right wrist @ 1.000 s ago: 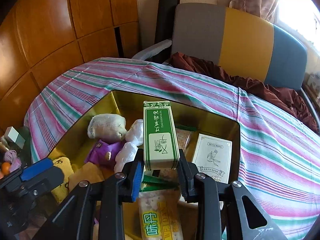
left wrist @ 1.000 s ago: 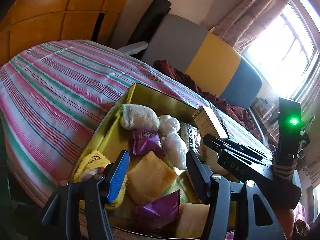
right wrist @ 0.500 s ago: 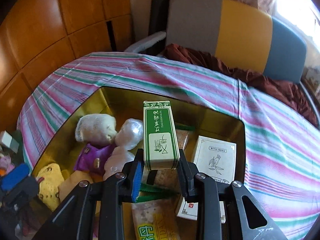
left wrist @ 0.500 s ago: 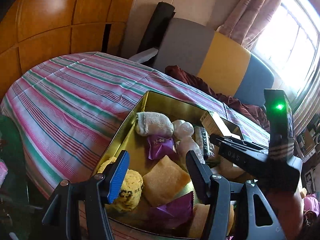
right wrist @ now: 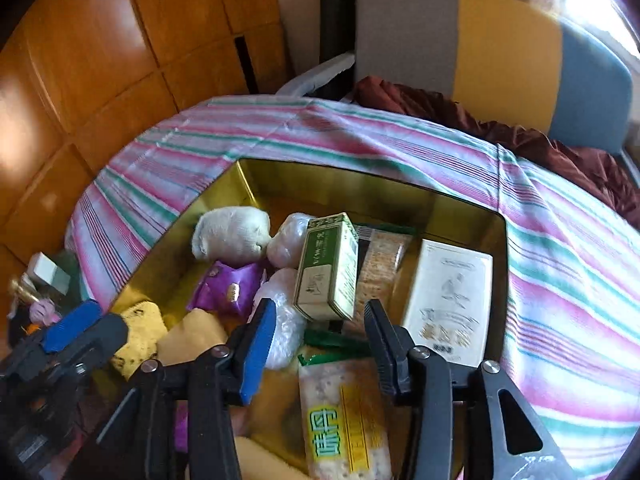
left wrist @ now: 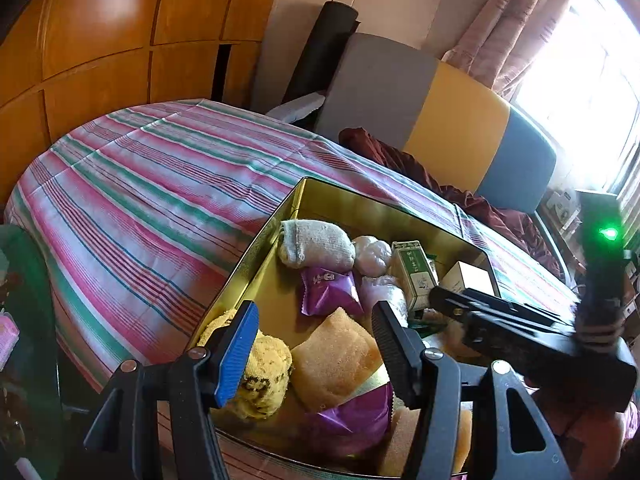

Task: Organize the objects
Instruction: 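Carry the green tea box over the tray and lower it with the right tool, then open the right tool to release the green box in the tray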

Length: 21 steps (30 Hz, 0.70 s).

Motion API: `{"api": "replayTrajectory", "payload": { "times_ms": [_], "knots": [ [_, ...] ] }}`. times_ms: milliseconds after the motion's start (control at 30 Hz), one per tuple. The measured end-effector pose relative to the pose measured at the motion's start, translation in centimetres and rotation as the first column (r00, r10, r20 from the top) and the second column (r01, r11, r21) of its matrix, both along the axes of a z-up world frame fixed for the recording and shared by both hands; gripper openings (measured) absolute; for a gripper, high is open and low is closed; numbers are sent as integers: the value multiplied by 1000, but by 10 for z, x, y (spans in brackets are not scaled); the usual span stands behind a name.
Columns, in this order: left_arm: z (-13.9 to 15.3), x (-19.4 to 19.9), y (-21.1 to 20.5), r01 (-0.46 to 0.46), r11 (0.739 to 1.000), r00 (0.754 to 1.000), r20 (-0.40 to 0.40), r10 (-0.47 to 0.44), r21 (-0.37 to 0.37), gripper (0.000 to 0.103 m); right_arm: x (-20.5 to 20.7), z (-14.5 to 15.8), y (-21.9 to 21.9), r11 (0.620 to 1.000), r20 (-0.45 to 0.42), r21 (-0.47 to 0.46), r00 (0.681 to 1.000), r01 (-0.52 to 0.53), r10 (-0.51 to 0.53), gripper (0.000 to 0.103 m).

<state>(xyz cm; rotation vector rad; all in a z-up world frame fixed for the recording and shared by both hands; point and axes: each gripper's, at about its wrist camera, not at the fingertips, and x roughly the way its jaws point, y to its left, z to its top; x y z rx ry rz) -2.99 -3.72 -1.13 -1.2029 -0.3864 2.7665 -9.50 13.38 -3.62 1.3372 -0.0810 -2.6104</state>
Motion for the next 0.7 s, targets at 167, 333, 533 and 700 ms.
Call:
{"api": "replayTrajectory", "payload": {
  "times_ms": [167, 333, 533, 700],
  "knots": [
    [4, 2, 6, 5, 1000, 1000, -9, -5, -11, 59, -6, -1, 5, 997, -13, 53, 998, 56, -55, 43],
    [14, 8, 10, -4, 997, 998, -68, -1, -74, 59, -27, -13, -2, 997, 31, 67, 999, 36, -38, 31],
    [13, 4, 11, -8, 996, 999, -41, 5, -88, 59, -15, -10, -11, 999, 20, 41, 1000, -5, 4, 32],
    [12, 5, 10, -38, 994, 999, -19, 36, -105, 59, 15, 5, -6, 999, -6, 42, 1000, 30, -30, 80]
  ]
}}
